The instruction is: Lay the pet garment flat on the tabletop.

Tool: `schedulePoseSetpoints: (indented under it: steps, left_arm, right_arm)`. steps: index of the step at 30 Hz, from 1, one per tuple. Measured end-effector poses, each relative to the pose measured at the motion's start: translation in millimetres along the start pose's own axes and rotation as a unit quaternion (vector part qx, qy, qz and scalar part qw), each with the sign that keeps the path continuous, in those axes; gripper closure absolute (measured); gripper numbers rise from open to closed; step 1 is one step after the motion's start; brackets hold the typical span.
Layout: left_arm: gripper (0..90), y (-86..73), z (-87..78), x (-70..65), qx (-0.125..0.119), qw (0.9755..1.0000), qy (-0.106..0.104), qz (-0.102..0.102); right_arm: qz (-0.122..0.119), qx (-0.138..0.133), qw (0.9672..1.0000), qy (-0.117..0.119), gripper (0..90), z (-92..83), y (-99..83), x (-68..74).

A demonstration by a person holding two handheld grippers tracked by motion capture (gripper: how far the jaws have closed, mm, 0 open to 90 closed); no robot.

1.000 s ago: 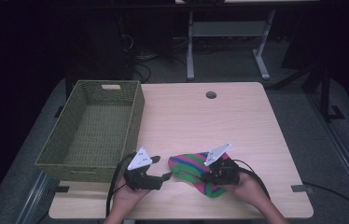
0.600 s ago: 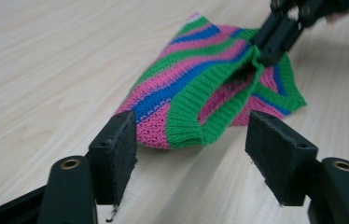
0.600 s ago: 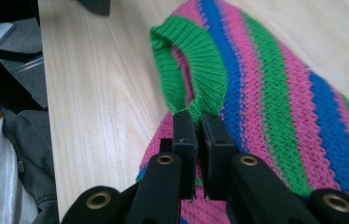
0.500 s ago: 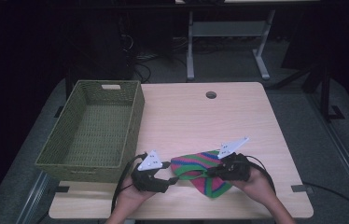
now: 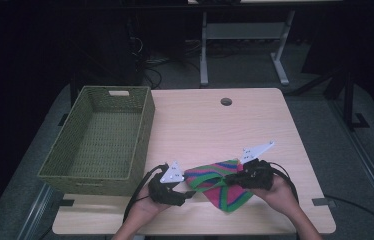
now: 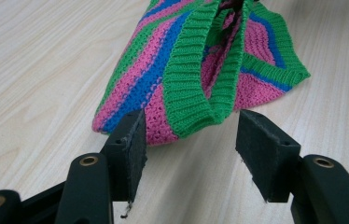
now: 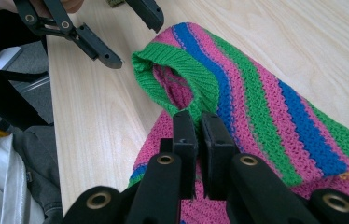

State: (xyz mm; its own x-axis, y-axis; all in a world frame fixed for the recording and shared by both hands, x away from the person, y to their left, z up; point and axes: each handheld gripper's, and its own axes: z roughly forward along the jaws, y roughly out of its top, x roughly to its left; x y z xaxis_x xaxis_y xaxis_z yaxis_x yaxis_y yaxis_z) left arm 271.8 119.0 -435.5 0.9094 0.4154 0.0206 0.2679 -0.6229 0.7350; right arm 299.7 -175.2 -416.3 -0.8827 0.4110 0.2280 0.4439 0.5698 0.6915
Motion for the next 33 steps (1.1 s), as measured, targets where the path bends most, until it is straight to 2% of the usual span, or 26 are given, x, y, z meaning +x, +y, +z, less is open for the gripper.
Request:
schedulePoseSetpoints:
  steps: [14, 16, 22, 24, 33]
  left_arm:
    - [43.2, 2.6, 4.9, 0.1, 0.015, 0.9997, 0.002, 0.020]
    - [45.5, 2.3, 6.5, -0.4, 0.018, 0.9996, 0.003, 0.020]
    - [52.5, 4.2, 9.4, -0.6, 0.025, 0.9985, 0.022, 0.043]
    - [54.8, 4.9, 10.5, -1.9, 0.028, 0.9984, 0.023, 0.045]
    - [75.5, 10.6, 16.8, -3.5, 0.037, 0.9973, 0.004, 0.063]
  right_arm:
    - [0.008, -0.011, 0.9999, 0.005, 85.4, -3.7, 1.2, -4.1]
    - [0.010, -0.013, 0.9998, 0.007, 85.4, -4.2, 1.3, -4.5]
    - [0.012, -0.015, 0.9998, 0.008, 85.4, -4.2, 1.8, -4.6]
    - [0.013, -0.018, 0.9997, 0.009, 85.4, -4.7, 1.9, -4.8]
    - [0.017, -0.020, 0.9996, 0.011, 85.4, -7.1, 1.6, -5.3]
